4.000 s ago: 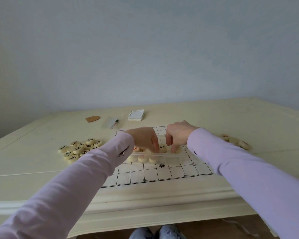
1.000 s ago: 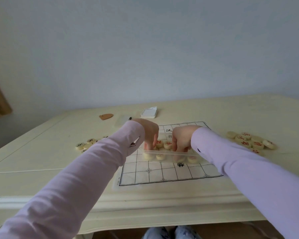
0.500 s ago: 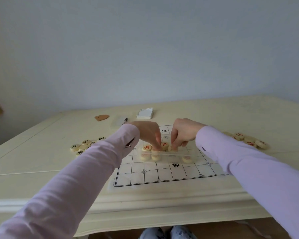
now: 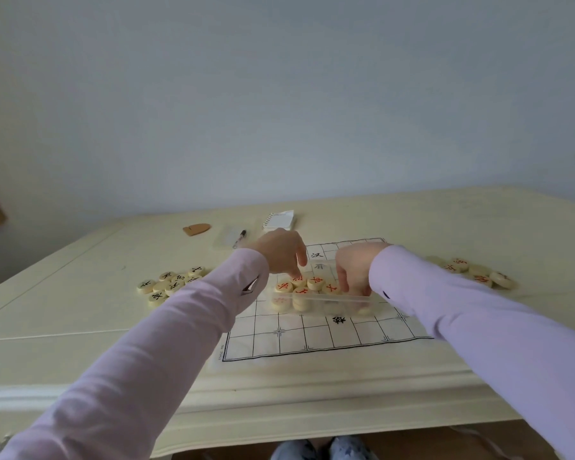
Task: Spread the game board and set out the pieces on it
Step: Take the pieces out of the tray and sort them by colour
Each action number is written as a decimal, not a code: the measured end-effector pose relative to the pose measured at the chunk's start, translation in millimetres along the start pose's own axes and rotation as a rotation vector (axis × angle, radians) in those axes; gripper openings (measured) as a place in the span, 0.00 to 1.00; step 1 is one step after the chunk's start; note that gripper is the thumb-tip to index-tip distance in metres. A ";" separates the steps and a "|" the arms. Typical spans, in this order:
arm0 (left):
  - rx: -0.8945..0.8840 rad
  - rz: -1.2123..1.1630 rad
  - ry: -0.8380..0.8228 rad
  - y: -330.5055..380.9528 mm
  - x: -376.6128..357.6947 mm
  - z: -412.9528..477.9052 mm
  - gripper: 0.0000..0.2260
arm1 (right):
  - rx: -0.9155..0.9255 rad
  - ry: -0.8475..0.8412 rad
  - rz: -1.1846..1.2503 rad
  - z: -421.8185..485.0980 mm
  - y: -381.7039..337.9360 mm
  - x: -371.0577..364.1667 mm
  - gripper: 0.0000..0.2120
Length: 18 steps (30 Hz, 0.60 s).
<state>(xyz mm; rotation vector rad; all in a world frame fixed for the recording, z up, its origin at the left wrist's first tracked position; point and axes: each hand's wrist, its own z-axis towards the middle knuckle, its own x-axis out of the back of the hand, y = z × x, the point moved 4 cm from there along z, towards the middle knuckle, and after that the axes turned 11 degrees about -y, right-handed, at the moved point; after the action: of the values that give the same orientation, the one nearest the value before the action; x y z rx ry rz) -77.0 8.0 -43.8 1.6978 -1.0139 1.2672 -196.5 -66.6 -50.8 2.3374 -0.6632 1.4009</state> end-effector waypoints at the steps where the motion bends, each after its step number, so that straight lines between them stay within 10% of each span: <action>1: -0.005 0.009 0.013 0.9 0.0 -0.1 0.14 | 0.002 0.007 0.005 -0.9 0.1 0.6 0.17; 18: -0.080 0.183 -0.072 33.5 -16.0 19.2 0.17 | 0.065 0.070 0.064 6.2 11.5 7.3 0.16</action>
<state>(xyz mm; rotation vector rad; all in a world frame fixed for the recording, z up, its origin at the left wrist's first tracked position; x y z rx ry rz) -103.8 -20.0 -59.3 1.6289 -1.2699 1.2693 -195.3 -80.9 -46.7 2.3231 -0.6877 1.5466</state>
